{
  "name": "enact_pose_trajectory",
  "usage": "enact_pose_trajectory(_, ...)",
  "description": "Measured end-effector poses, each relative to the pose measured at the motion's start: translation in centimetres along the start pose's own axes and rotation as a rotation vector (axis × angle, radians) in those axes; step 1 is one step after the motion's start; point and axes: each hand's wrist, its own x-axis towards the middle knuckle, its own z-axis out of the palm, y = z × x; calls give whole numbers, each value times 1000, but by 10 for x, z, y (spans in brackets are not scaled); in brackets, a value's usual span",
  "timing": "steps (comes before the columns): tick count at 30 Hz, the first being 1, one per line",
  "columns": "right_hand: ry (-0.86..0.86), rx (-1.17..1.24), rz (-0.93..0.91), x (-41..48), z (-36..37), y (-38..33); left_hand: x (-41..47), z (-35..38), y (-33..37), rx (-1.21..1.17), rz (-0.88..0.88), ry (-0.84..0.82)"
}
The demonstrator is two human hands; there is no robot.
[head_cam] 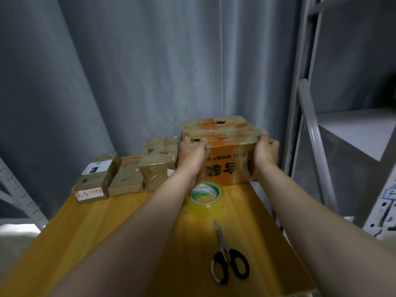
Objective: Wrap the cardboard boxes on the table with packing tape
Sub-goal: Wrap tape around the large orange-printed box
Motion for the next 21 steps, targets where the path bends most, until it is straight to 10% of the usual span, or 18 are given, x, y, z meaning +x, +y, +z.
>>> enact_pose_trajectory(21, -91, 337, -167, -195, -18, -109, -136, -148, 115, -60, 184, 189)
